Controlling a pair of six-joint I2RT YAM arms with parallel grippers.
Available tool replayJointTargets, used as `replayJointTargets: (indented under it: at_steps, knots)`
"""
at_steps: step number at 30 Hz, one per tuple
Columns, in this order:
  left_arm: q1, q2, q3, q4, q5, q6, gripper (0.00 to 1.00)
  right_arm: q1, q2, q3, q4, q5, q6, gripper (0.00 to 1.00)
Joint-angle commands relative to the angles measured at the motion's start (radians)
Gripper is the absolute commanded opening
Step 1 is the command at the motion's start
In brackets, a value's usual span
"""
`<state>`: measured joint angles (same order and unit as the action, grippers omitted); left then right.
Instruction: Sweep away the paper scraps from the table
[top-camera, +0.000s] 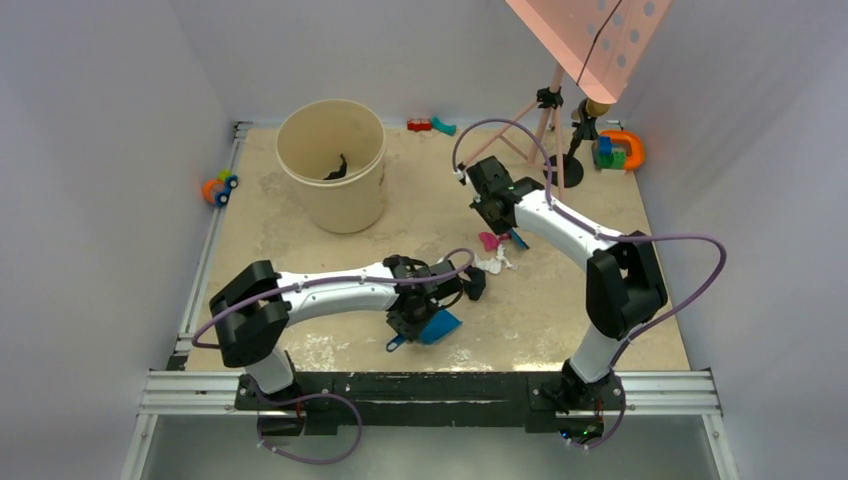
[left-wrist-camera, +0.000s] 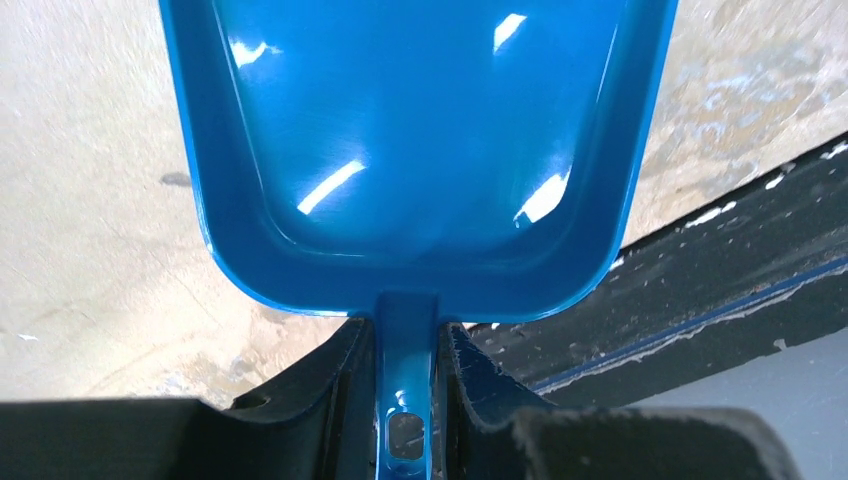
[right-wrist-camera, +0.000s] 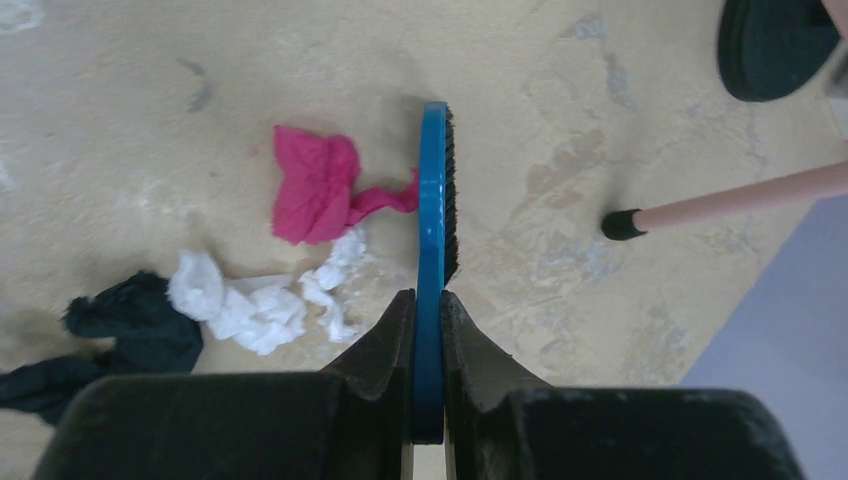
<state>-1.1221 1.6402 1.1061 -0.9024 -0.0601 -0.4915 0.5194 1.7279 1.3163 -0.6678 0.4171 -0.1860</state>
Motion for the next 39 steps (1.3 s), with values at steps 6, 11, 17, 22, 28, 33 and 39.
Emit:
replayJointTargets:
  at_steps: [6,11,17,22,28,33,39]
  knots:
    - [-0.005,0.173,0.204,0.014,-0.091,0.086,0.0,0.01,-0.093,-0.059,-0.026,-0.438,0.045,0.0]
    - [0.003,0.264,0.284,-0.005,-0.104,0.091,0.0,0.02,-0.146,-0.112,-0.021,-0.684,0.094,0.0]
    - [0.024,0.293,0.298,0.042,-0.121,0.054,0.0,0.02,-0.286,-0.173,0.018,-0.884,0.163,0.0]
    - [0.024,0.261,0.236,0.116,-0.177,0.029,0.0,0.018,-0.404,-0.121,-0.069,-0.79,0.179,0.0]
    - [0.024,0.225,0.18,0.16,-0.175,0.027,0.0,0.016,-0.471,-0.088,-0.111,-0.558,0.243,0.0]
    - [0.024,0.224,0.175,0.127,-0.12,0.02,0.0,0.017,-0.441,-0.078,-0.085,-0.281,0.258,0.0]
    - [0.024,0.213,0.175,0.056,-0.064,-0.037,0.0,0.019,-0.284,-0.072,-0.07,-0.174,0.262,0.0]
